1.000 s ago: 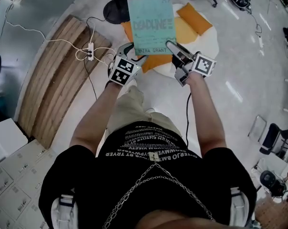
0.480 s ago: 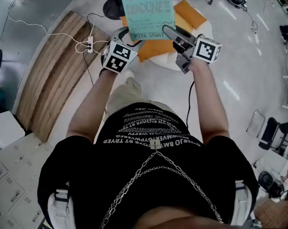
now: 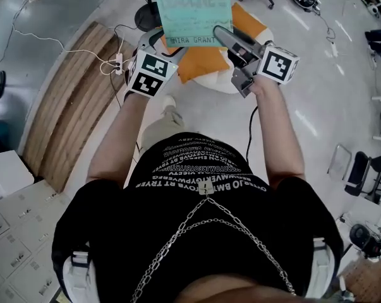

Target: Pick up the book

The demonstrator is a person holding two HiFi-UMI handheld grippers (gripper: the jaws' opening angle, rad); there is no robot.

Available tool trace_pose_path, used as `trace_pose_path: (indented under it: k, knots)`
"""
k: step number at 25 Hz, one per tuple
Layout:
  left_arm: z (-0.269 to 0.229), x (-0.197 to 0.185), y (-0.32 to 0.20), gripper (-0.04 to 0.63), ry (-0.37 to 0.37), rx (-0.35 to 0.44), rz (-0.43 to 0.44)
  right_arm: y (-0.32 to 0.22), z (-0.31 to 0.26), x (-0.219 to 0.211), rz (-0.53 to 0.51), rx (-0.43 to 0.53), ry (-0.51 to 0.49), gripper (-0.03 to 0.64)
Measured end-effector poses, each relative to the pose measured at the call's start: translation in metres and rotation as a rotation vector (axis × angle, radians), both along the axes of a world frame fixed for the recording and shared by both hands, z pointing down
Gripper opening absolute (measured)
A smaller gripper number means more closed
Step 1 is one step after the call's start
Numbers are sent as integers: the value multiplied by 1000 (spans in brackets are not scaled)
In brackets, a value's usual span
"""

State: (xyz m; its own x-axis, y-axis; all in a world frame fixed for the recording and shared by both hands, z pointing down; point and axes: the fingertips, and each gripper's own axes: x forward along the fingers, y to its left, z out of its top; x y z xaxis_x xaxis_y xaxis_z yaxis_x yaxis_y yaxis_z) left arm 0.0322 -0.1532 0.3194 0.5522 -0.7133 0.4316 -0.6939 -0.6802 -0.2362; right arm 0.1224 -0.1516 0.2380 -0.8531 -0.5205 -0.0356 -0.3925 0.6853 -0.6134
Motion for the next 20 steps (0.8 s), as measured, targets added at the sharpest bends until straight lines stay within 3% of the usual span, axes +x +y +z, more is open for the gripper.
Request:
trace_pose_path:
  k: [4, 8, 20]
  knots:
    - [-11, -7, 8, 299, -10, 28, 13, 12, -10, -6, 17, 26, -12, 169]
    - [-22, 12, 14, 299, -36, 26, 20, 19, -21, 13, 32, 42, -15, 169]
    - [-22, 13, -7, 299, -60, 17, 46, 1, -21, 14, 53, 32, -55, 169]
